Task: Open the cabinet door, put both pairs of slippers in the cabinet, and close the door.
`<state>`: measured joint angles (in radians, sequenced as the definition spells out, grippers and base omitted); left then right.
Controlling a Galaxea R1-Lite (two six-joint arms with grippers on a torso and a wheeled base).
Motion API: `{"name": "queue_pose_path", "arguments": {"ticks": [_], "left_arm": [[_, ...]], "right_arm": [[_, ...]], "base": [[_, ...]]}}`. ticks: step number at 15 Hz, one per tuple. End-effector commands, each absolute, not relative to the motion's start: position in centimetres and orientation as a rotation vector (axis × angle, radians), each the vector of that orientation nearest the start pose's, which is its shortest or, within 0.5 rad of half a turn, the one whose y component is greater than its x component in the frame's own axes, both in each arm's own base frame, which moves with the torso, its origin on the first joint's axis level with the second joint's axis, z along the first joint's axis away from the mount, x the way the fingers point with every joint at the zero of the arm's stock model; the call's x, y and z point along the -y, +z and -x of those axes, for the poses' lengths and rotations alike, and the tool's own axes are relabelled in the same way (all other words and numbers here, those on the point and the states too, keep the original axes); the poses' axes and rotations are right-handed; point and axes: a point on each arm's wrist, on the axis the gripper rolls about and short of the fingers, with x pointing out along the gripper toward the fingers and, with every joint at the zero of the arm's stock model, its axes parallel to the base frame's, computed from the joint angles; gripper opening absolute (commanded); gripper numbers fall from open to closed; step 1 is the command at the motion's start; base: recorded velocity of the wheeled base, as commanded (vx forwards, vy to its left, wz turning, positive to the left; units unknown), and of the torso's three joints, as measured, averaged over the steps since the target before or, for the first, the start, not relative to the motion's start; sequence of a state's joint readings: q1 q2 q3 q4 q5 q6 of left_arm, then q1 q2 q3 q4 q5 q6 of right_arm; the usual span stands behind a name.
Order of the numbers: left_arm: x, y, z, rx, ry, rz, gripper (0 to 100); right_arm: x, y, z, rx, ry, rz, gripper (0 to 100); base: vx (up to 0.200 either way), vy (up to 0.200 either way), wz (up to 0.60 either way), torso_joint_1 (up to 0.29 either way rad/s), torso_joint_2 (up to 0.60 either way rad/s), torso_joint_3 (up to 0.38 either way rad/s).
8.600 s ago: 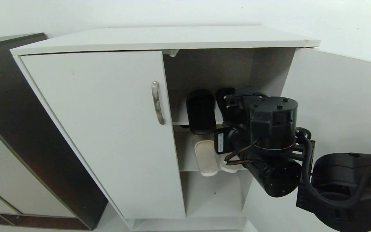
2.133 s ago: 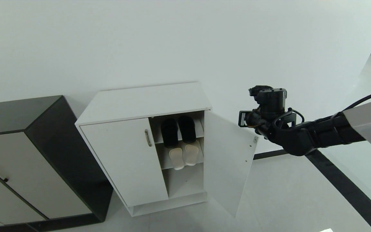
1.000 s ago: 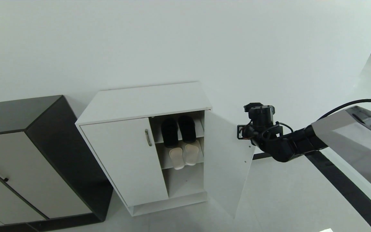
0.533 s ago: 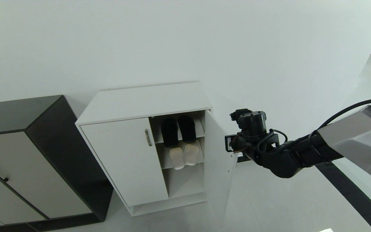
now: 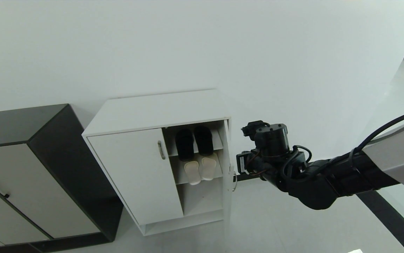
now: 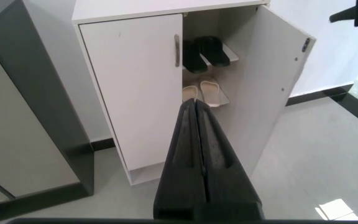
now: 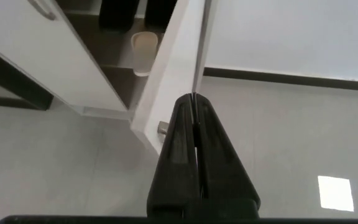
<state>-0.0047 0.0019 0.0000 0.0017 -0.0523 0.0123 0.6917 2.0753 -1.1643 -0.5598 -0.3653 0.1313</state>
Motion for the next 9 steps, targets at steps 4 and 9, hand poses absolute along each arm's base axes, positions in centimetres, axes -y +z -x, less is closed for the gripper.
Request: {"name": "queue_pose_path", "arguments": {"ticks": [4, 9], "left_arm": [[0.1, 7.5, 2.3, -0.004, -0.057, -0.012, 0], [0.1, 7.5, 2.3, -0.004, -0.057, -0.012, 0]], "right_arm": [[-27.7, 10.0, -32.3, -0.335, 0.380, 0.047, 0], [-28.3, 12.0, -29.1, -0.328, 0.534, 0.025, 0]], "base": [[0.000, 0.000, 0.00, 0.000, 0.00, 0.000], [0.000, 0.000, 0.00, 0.000, 0.00, 0.000]]}}
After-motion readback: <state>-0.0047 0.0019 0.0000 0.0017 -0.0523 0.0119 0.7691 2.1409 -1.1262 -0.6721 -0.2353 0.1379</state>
